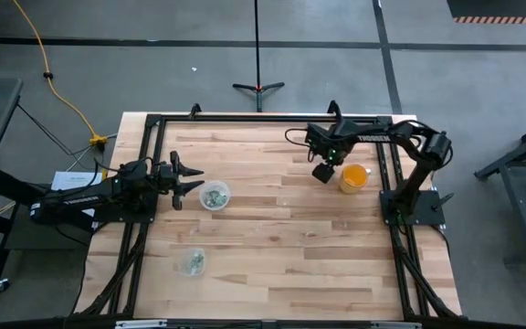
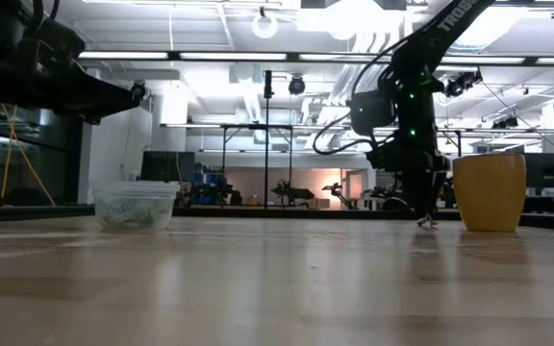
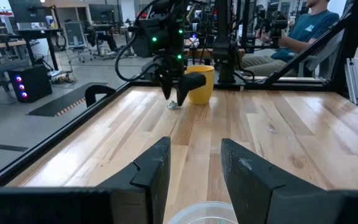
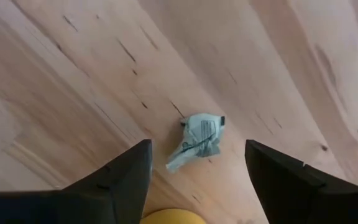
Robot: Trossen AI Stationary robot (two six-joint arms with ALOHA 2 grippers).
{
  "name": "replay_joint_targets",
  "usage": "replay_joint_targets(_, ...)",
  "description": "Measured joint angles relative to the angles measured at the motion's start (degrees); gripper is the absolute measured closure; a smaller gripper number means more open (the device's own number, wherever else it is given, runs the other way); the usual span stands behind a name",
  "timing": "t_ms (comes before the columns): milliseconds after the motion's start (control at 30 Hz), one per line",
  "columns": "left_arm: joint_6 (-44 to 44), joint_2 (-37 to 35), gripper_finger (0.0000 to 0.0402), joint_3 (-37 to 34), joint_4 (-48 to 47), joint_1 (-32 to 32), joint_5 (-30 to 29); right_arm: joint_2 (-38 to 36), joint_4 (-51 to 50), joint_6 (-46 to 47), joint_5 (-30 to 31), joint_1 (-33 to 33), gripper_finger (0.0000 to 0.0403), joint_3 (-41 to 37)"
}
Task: Pick and place Stevia / Truvia into bins
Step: Put the stevia packet in the top transparent container
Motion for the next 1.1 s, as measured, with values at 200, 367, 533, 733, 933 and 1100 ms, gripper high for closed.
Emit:
replay_joint_targets(200,0.25,0.00,0.0224,-0.02,-0.21,0.00,-0.96,0.00,1.31,-0.17,0.21,-0.02,0.0155,-1.58)
replay_joint_targets(367,0.22,-0.01,0.0224,-0.02,-0.24,0.00,-1.04,0.02,4.71,-0.57,0.47,-0.02,0.0155,-2.49)
replay_joint_targets(533,-0.01,-0.01,0.0224,-0.02,-0.26,0.00,-1.04,0.02,4.40,-0.63,0.72,-0.02,0.0157,-2.65)
replay_joint_targets(733,-0.01,-0.01,0.0224,-0.02,-0.28,0.00,-1.08,0.02,2.87,-1.77,0.66,-0.02,0.0197,-2.65)
replay_joint_targets(933,-0.01,-0.02,0.0224,-0.02,-0.28,0.00,-1.15,0.02,3.25,-2.14,-0.15,-0.04,0.0254,-2.65)
replay_joint_targets(1100,-0.01,0.00,0.0224,-0.02,-0.28,0.00,-1.15,0.02,4.16,-2.28,-0.11,-0.04,0.0302,-2.65)
